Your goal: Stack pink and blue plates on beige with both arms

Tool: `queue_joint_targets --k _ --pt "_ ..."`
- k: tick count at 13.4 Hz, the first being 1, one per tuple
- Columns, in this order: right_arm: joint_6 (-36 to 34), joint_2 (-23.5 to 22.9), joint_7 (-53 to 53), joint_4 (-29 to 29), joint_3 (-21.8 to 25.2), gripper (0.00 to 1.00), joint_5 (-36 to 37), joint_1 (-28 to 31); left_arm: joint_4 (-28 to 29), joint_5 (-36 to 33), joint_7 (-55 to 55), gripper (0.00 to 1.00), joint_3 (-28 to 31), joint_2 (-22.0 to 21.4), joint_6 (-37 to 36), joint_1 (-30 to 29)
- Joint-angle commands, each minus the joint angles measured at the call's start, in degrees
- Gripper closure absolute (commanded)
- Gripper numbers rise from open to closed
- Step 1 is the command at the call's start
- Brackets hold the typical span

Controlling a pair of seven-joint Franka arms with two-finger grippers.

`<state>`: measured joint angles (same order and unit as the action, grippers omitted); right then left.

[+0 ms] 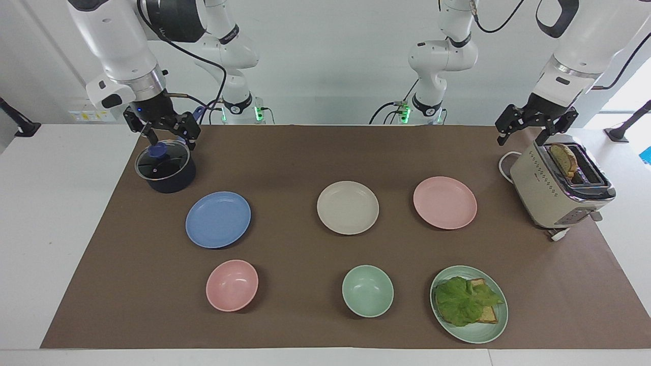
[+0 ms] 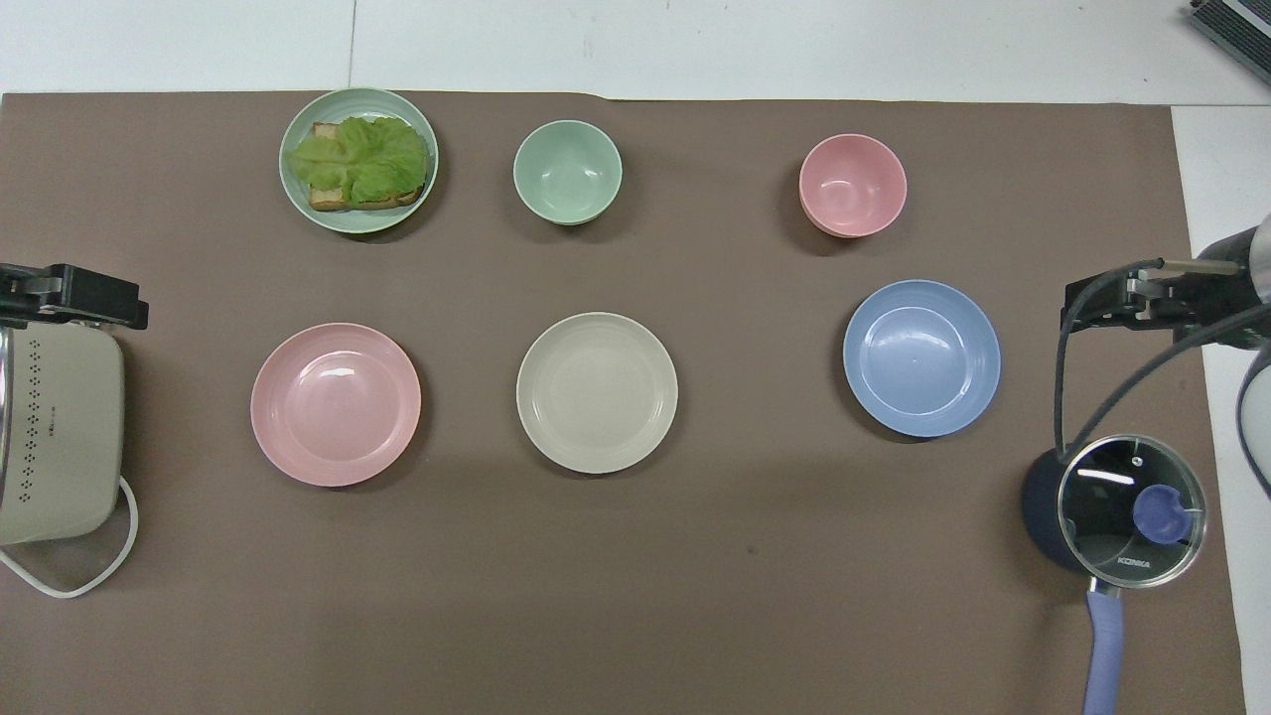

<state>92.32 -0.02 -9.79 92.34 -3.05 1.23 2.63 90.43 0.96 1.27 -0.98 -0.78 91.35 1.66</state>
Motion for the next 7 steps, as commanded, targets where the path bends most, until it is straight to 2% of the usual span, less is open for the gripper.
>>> queue_joint_targets --k 1,3,7 --pt "0.75 -0.06 -0.67 0.21 -0.2 0.0 -0.97 0.71 4.14 0.71 1.36 0.0 -0.51 -1.86 1.1 -2.35" --pt "0.58 -0.06 -0.58 0.21 -0.2 0.0 -0.97 0.71 4.67 0.71 1.45 0.0 -0.52 -1.69 1.37 -2.53" --pt "0.31 0.02 -0.58 0.21 -0.2 0.0 -1.06 0.62 11.34 0.71 1.45 0.0 -0.43 -1.68 8.65 -2.8"
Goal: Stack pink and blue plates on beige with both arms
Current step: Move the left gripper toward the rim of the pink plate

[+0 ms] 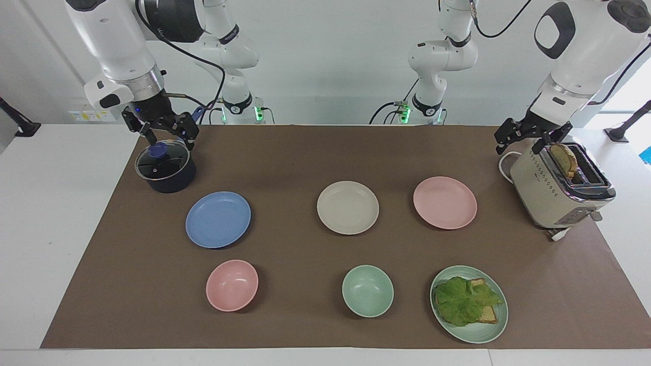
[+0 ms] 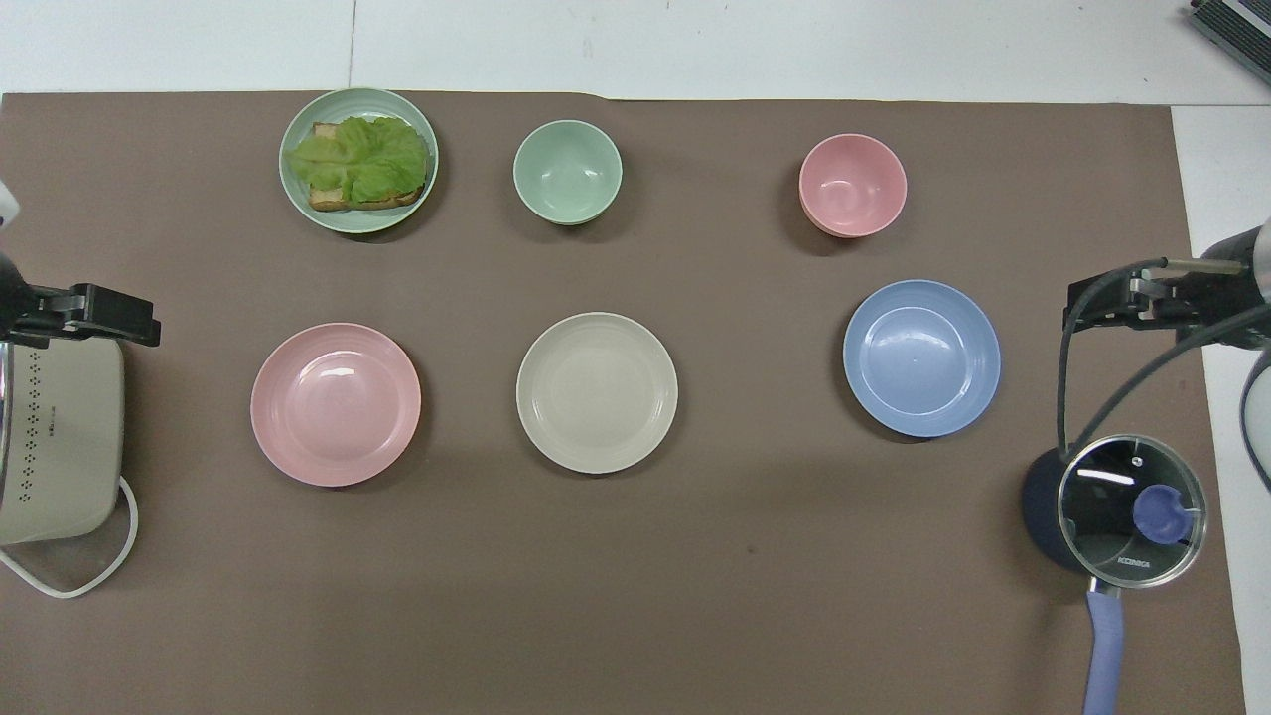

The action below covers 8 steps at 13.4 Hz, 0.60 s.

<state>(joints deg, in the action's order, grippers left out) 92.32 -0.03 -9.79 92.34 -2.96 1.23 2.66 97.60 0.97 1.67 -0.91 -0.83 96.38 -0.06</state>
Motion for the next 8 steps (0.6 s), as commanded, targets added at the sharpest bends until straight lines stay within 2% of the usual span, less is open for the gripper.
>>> queue_joint_targets --k 1,2,6,8 --pt "0.31 0.03 -0.58 0.21 -0.29 0.0 -1.06 0.68 4.61 0.7 1.05 0.0 -0.5 -1.11 4.16 -1.26" --pt "0.4 0.03 -0.58 0.21 -0.29 0.0 -1.06 0.68 5.48 0.7 1.05 0.0 -0.58 -0.76 5.47 -1.78" --pt "0.49 0.11 -1.11 0.3 -0.29 0.0 -1.06 0.59 15.32 0.7 2.19 0.0 -0.59 0.03 16.8 -2.4" --pt "0.4 0.2 -1.11 0.38 -0.29 0.0 -1.06 0.59 15.69 0.7 2.55 0.0 -0.59 2.57 18.23 -2.93"
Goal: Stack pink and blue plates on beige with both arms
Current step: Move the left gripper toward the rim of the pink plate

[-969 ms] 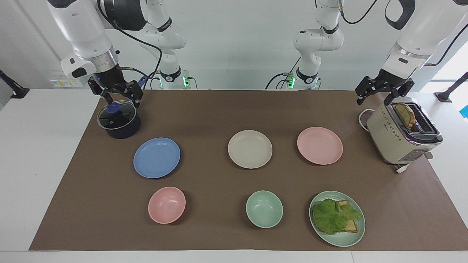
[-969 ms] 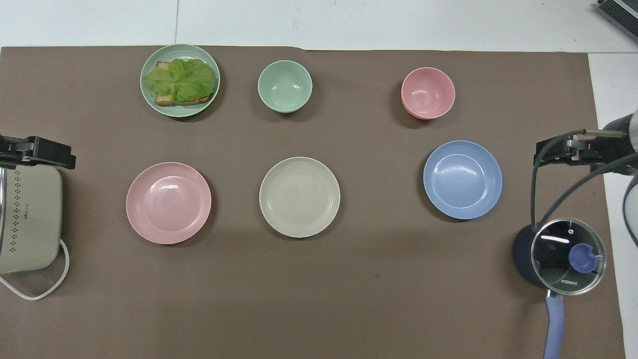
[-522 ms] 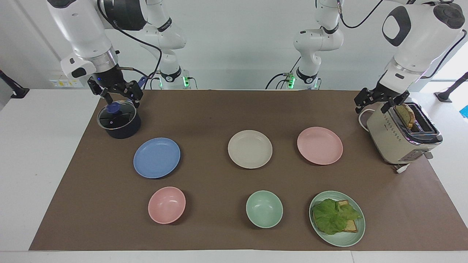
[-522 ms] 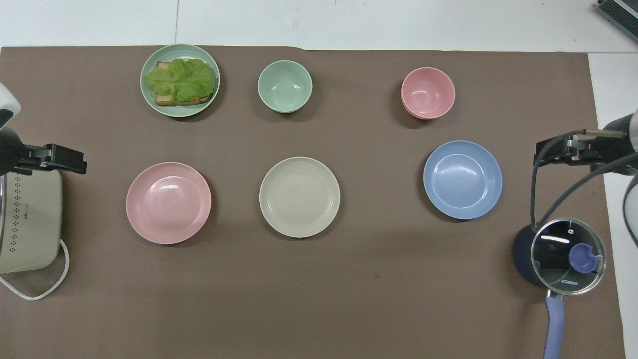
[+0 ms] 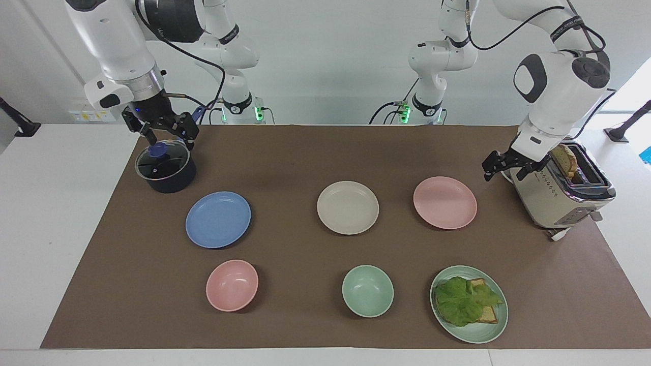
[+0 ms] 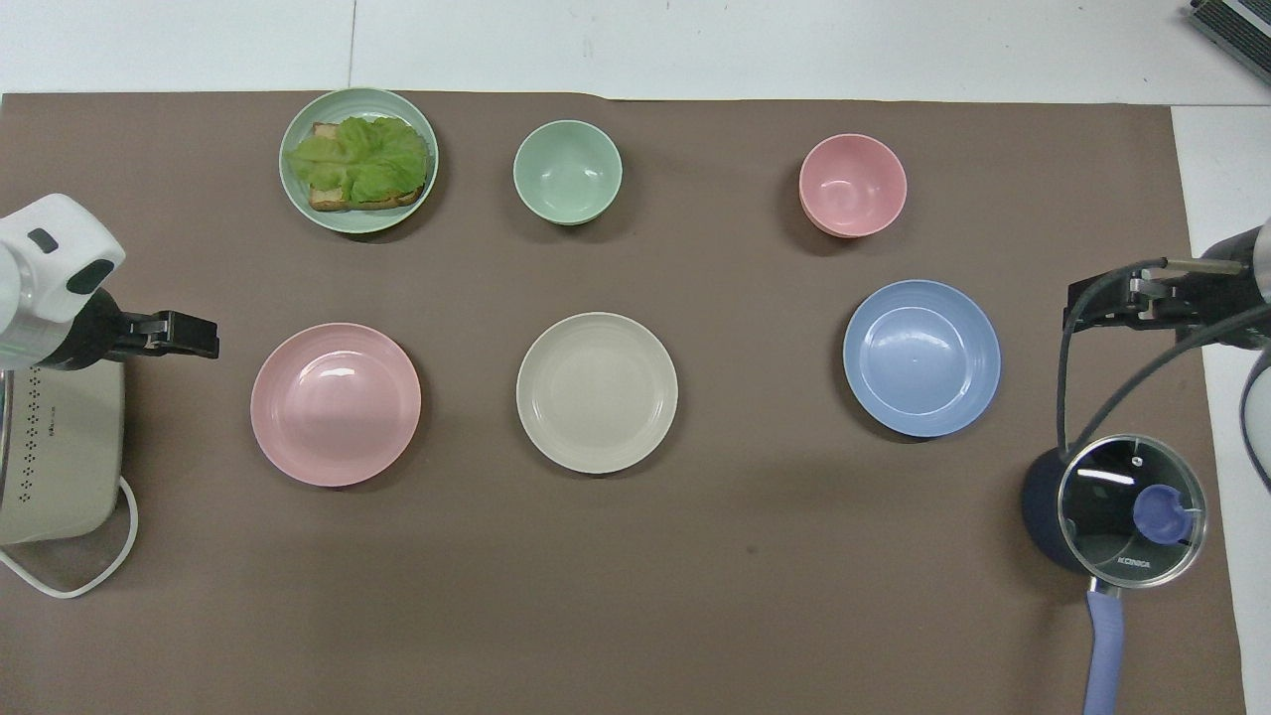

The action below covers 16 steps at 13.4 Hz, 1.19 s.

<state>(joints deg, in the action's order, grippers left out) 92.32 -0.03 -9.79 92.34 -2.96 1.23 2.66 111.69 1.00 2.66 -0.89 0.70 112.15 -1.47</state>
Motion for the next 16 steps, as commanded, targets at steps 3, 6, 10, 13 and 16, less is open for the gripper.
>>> queue_joint_targets --k 3,6,10,13,16 --pt "0.49 0.38 -1.11 0.82 -0.29 0.0 -1.06 0.59 3.35 0.67 1.56 0.0 -0.61 4.66 6.4 -1.52" --pt "0.49 0.46 -0.84 0.91 -0.29 0.0 -1.06 0.59 4.5 0.67 1.64 0.0 -0.61 7.37 8.86 -1.52" --pt "0.58 0.47 -0.67 1.0 -0.29 0.0 -1.06 0.68 9.85 0.67 1.64 0.0 -0.61 7.57 12.65 -1.43" --pt "0.67 0.47 -0.67 1.09 -0.29 0.0 -1.06 0.68 11.18 0.67 1.56 0.0 -0.61 7.74 12.91 -0.64" --pt "0.67 0.47 -0.49 1.09 -0.2 0.0 -1.06 0.94 11.62 0.67 1.64 0.45 -0.61 7.56 12.65 -0.11"
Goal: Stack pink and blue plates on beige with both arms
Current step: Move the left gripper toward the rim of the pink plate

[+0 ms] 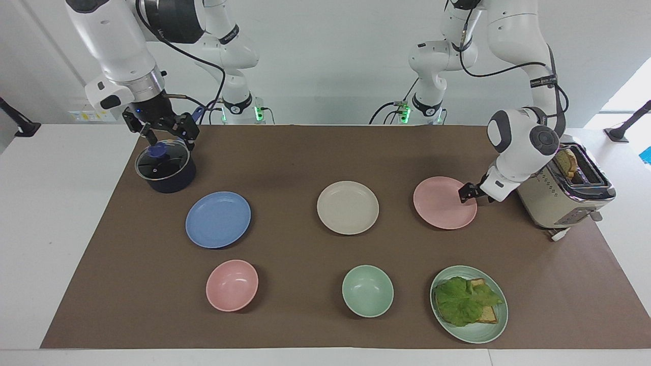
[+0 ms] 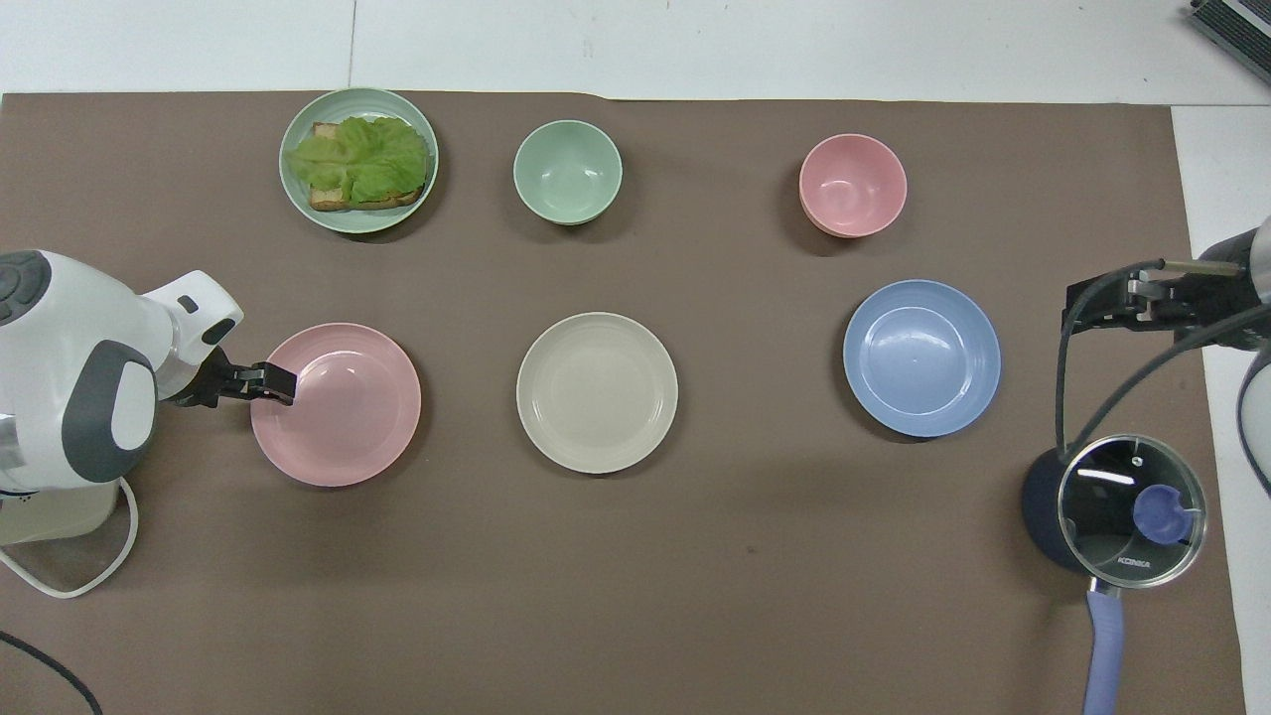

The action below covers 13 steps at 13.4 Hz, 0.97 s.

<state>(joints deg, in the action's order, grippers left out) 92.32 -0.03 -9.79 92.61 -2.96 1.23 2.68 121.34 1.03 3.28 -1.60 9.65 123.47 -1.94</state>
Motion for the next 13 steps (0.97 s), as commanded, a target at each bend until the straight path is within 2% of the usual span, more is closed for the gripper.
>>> queue_joint_targets --k 1,2,3,9,13 --pt "0.67 0.47 -0.4 0.82 -0.21 0.0 -1.06 1.1 2.06 0.64 1.02 0.71 0.11 -1.48 1.34 0.35" --pt "0.67 0.47 -0.4 0.82 -0.21 0.0 -1.06 1.1 2.06 0.64 0.94 0.89 0.11 -1.39 1.34 0.35" --pt "0.67 0.47 -0.4 0.82 -0.21 0.0 -1.06 1.1 1.97 0.64 0.94 1.0 0.11 -1.39 1.34 0.35" --pt "0.67 0.47 -0.4 0.91 -0.21 0.0 -1.06 1.28 -0.13 0.81 0.76 1.0 0.11 -0.69 -0.5 0.27" --pt "0.76 0.47 -0.31 0.91 -0.21 0.0 -1.06 1.36 -6.8 3.52 0.32 1.0 -0.59 0.02 -8.65 0.35"
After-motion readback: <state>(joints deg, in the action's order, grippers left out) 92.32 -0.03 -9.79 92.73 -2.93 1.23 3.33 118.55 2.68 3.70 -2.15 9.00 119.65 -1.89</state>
